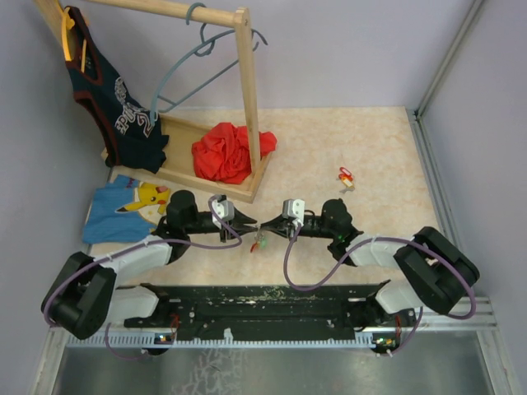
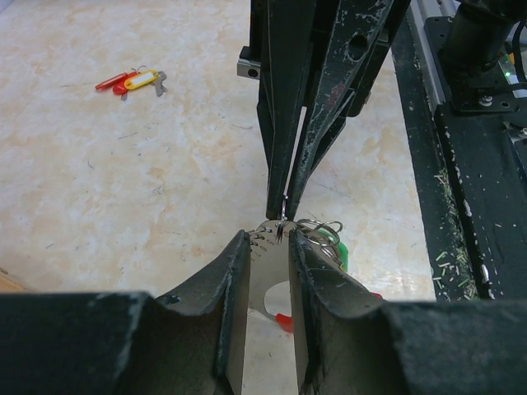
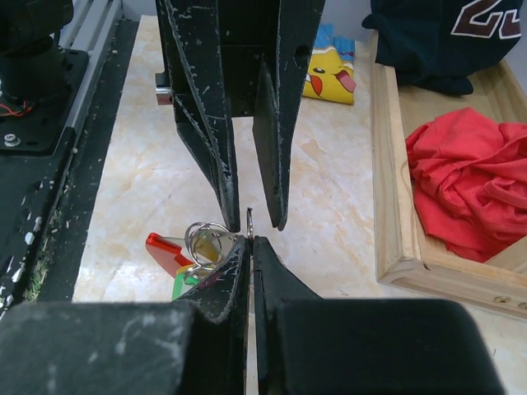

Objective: Put the keys on the keyring

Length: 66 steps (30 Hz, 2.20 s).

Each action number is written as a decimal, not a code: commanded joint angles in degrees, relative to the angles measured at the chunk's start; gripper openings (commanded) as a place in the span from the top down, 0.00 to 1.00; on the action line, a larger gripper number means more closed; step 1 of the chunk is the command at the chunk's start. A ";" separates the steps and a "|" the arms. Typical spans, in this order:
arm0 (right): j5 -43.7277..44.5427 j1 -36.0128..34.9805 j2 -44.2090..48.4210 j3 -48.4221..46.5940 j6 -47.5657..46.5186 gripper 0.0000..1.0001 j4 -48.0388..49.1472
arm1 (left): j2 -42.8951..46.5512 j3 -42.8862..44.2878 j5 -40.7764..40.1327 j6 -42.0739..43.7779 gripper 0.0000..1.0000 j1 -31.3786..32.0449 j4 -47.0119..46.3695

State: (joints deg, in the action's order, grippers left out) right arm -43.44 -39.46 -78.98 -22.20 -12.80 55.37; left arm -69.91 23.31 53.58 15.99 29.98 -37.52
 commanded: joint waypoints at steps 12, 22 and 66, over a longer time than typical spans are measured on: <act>-2.44 0.60 -0.49 -2.46 1.25 1.00 3.71 | -2.03 1.62 3.16 -1.62 0.78 -0.16 -2.44; -2.70 0.60 -0.67 -2.84 1.41 1.00 3.12 | -1.32 1.53 3.54 -2.01 0.83 -0.15 -2.48; 63.04 5.14 7.47 -20.23 21.85 0.01 -54.17 | 7.07 2.17 -13.37 -0.59 1.00 -0.09 9.32</act>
State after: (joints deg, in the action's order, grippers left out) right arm 11.18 -36.99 -68.88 -37.12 5.74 3.53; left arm -64.97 26.15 41.21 16.25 30.00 -25.45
